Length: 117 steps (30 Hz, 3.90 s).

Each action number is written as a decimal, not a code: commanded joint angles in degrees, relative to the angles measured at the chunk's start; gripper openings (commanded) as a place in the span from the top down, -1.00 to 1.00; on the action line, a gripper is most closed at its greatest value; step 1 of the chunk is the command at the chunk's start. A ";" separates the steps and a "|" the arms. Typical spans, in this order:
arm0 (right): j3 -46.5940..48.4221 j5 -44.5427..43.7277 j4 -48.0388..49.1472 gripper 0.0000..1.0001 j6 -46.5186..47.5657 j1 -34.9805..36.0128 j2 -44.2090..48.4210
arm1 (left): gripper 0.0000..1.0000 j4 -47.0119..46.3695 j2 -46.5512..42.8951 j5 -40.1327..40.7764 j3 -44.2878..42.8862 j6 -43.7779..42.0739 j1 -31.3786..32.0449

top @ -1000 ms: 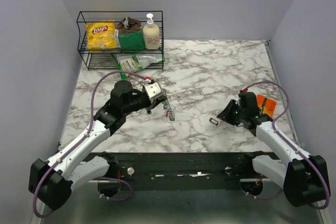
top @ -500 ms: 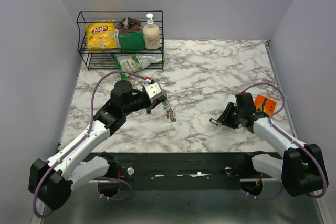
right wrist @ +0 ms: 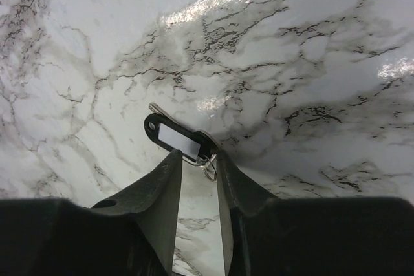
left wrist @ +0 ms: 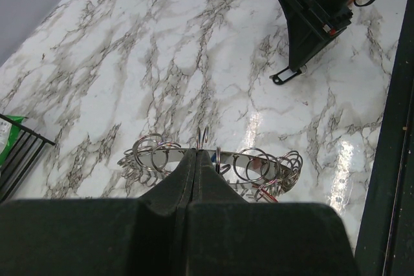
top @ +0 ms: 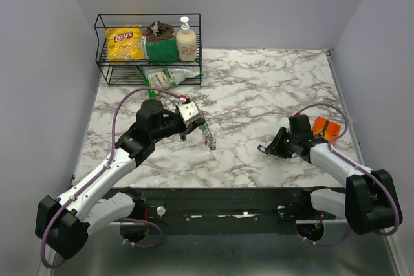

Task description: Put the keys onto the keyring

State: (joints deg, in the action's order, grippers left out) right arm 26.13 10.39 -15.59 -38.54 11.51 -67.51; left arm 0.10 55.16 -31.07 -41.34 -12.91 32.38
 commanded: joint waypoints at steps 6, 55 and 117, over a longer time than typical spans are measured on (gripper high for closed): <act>-1.61 2.26 1.45 0.46 -0.22 -0.35 -0.79 | 1.00 -0.98 -0.84 -0.04 0.30 -0.80 0.14; 12.10 15.62 -1.54 0.99 6.02 -0.08 8.18 | 1.00 -1.33 -0.40 -3.82 0.12 -0.80 0.49; 33.28 34.61 -1.11 0.99 28.88 22.24 -0.43 | 1.00 5.00 3.20 0.05 -4.80 -6.52 7.35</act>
State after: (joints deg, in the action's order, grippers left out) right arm 57.56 43.68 -18.48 -10.00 33.08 -67.46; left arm 9.08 57.47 -31.66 -45.52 -20.10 39.51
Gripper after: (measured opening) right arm 0.013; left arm 0.009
